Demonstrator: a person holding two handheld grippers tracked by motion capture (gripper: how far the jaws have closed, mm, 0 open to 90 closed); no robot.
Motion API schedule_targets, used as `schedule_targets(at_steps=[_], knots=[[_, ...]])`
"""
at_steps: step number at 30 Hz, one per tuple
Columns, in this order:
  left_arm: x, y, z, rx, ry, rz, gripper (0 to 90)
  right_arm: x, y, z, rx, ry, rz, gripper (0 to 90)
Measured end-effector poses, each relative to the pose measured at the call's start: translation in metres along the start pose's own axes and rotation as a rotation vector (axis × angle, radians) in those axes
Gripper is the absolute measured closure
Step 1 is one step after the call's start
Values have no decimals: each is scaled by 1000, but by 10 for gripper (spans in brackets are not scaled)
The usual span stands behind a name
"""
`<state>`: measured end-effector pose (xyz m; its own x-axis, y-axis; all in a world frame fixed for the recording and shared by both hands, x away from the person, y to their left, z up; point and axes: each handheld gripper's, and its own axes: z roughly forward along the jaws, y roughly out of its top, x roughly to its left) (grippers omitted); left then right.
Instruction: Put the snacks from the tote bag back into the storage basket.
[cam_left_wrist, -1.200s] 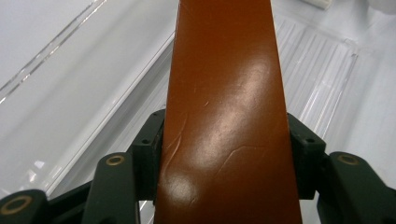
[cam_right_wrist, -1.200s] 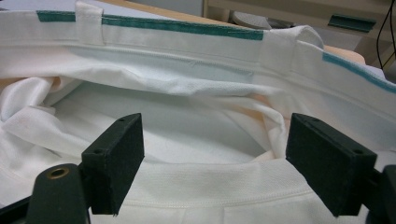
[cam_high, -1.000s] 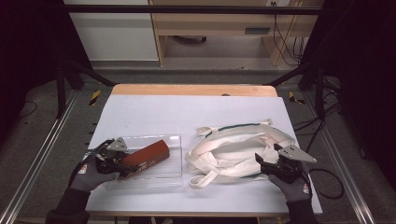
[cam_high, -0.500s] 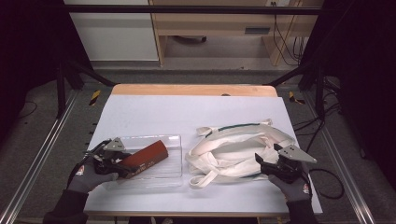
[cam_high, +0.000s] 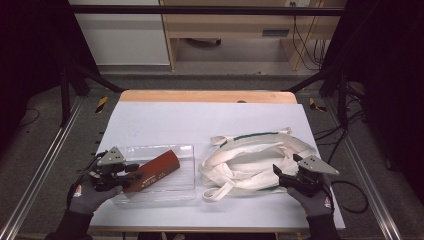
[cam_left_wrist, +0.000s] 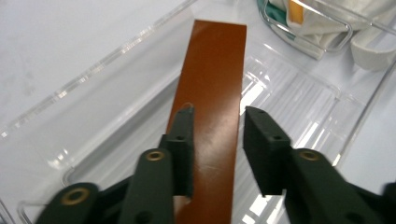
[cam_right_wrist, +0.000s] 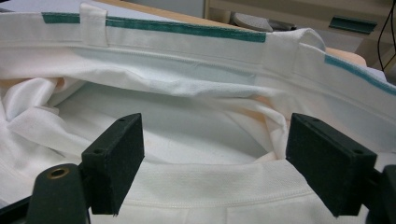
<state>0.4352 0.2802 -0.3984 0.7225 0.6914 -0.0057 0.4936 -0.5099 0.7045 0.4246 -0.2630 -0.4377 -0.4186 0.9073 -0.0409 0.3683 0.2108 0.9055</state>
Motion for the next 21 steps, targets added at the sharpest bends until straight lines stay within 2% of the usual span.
schedule_targets(at_steps=[2,4,7,9,14,17,21], knots=[[-3,-1,2,26,2,-11,712,0,0,0,-1,0,-2,199],[-6,-2,6,40,-15,-18,767,0,0,0,1,-1,-3,199],[-11,-4,10,69,-16,-6,831,0,0,0,1,-1,-2,199],[-12,-5,10,67,-24,-7,861,0,0,0,0,0,-1,199],[-15,-7,13,102,-51,-1,885,0,0,0,2,0,-4,199],[-15,-7,13,117,-43,2,892,1,0,0,2,1,-2,199],[-14,-8,15,141,4,-11,894,1,-1,1,3,1,-5,199]])
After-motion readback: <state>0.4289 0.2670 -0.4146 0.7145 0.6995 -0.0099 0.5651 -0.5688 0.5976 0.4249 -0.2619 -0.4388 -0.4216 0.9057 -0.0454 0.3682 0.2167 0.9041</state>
